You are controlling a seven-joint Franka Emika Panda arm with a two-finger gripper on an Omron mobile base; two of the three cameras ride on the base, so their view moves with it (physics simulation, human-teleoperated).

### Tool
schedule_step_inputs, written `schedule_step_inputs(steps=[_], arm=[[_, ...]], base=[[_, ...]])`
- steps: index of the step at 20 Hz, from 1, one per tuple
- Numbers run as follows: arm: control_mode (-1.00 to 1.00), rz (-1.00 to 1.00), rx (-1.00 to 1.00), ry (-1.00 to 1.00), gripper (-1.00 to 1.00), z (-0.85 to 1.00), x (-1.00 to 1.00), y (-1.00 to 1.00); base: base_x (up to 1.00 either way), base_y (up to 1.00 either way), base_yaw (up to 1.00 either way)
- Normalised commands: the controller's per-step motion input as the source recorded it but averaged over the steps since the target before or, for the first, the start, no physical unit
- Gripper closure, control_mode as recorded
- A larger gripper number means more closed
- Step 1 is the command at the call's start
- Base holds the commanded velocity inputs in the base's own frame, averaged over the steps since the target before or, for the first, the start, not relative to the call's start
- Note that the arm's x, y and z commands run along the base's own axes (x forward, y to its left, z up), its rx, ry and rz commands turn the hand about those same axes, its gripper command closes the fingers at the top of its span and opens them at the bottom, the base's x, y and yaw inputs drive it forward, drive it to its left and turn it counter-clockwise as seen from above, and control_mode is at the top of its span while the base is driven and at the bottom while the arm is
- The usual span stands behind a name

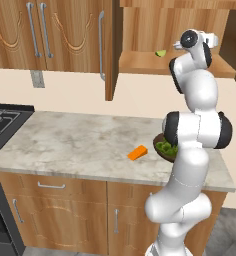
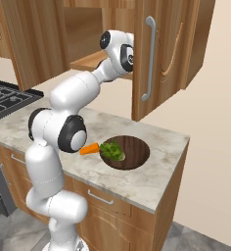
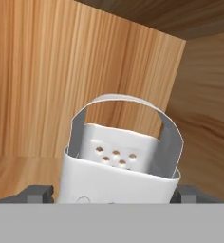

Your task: Pick the cheese from the fridge and the cheese grater from the cabinet and place them next to the salad bowl.

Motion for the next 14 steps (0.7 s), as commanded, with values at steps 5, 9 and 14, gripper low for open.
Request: schedule_step_inputs(steps=[5,9,14], arm=[[-1.00,0.00,0.00,0.00,1.00,0.00,0.00,0.00],[-1.00,0.00,0.00,0.00,1.00,0.00,0.00,0.00],[-1.00,0.00,0.00,0.00,1.00,0.00,0.00,0.00]], base=[[0.00,0.00,0.00],[0.00,0.00,0.00],[0.00,0.00,0.00]])
